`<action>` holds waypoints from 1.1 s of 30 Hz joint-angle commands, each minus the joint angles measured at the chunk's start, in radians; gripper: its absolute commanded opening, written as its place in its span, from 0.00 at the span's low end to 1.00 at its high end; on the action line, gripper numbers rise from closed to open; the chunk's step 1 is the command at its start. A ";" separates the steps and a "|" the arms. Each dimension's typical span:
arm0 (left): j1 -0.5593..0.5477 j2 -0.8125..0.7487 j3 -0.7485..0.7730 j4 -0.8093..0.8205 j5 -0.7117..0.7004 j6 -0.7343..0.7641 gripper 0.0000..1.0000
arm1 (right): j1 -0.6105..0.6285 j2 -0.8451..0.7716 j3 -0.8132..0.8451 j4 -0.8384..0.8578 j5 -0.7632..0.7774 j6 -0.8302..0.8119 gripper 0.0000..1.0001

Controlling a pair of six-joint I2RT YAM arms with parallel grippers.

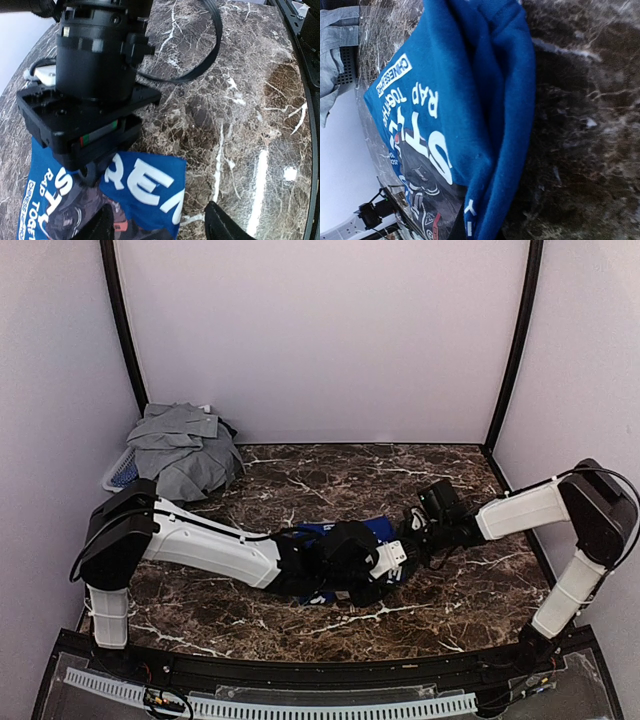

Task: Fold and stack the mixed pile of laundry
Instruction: Pass from the left arm to the right, then turn over the square-folded T-shirt at the center of the board.

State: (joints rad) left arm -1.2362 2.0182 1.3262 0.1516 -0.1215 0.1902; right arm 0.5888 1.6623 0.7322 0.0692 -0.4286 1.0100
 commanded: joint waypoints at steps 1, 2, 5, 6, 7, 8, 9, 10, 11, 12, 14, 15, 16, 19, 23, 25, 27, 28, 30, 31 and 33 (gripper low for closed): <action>0.032 -0.092 -0.030 -0.020 -0.025 -0.089 0.65 | -0.012 -0.074 0.066 -0.302 0.192 -0.208 0.00; 0.042 -0.100 -0.048 -0.017 -0.022 -0.097 0.67 | -0.017 -0.080 0.068 -0.321 0.202 -0.229 0.00; 0.056 -0.127 -0.079 -0.007 -0.022 -0.123 0.68 | -0.031 -0.089 0.077 -0.361 0.206 -0.276 0.00; 0.060 -0.140 -0.095 -0.004 -0.026 -0.127 0.68 | -0.032 -0.096 0.087 -0.393 0.218 -0.296 0.00; 0.063 -0.147 -0.112 0.002 -0.027 -0.136 0.68 | -0.032 -0.107 0.098 -0.422 0.233 -0.309 0.00; 0.069 -0.164 -0.121 0.006 -0.026 -0.141 0.68 | -0.032 -0.122 0.111 -0.455 0.254 -0.324 0.00; 0.076 -0.172 -0.140 0.014 -0.027 -0.153 0.69 | -0.035 -0.141 0.130 -0.492 0.276 -0.338 0.00; 0.081 -0.191 -0.149 0.023 -0.028 -0.159 0.69 | -0.038 -0.160 0.147 -0.532 0.299 -0.357 0.00; 0.090 -0.200 -0.168 0.027 -0.028 -0.168 0.69 | -0.044 -0.177 0.167 -0.574 0.320 -0.374 0.00; 0.095 -0.217 -0.177 0.036 -0.028 -0.172 0.69 | -0.053 -0.195 0.186 -0.620 0.345 -0.392 0.00; 0.105 -0.238 -0.203 0.051 -0.028 -0.180 0.69 | -0.077 -0.231 0.222 -0.693 0.376 -0.433 0.00; 0.113 -0.245 -0.218 0.055 -0.026 -0.184 0.69 | -0.089 -0.244 0.246 -0.732 0.393 -0.453 0.00; 0.115 -0.257 -0.224 0.064 -0.023 -0.185 0.69 | -0.101 -0.256 0.269 -0.768 0.415 -0.473 0.00; 0.128 -0.276 -0.246 0.070 -0.020 -0.186 0.69 | -0.124 -0.268 0.355 -0.891 0.536 -0.554 0.00; 0.139 -0.309 -0.275 0.080 -0.013 -0.199 0.69 | -0.127 -0.265 0.465 -1.036 0.717 -0.648 0.00; 0.142 -0.324 -0.292 0.086 -0.009 -0.217 0.69 | -0.127 -0.252 0.512 -1.112 0.826 -0.671 0.00; 0.145 -0.338 -0.308 0.089 -0.004 -0.228 0.69 | -0.132 -0.230 0.563 -1.183 0.927 -0.681 0.00; 0.146 -0.343 -0.318 0.092 -0.002 -0.233 0.69 | -0.136 -0.220 0.589 -1.214 0.962 -0.687 0.00; 0.149 -0.356 -0.335 0.099 0.002 -0.239 0.69 | -0.140 -0.202 0.645 -1.266 1.026 -0.705 0.00; 0.150 -0.363 -0.341 0.104 0.002 -0.241 0.69 | -0.142 -0.192 0.662 -1.293 1.055 -0.712 0.00; 0.152 -0.374 -0.354 0.110 0.004 -0.245 0.69 | -0.144 -0.171 0.721 -1.346 1.115 -0.717 0.00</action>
State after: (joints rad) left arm -1.0916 1.7081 1.0027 0.2260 -0.1314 -0.0299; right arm 0.4549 1.4605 1.3544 -1.1198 0.4728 0.3363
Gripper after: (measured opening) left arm 0.693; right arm 0.036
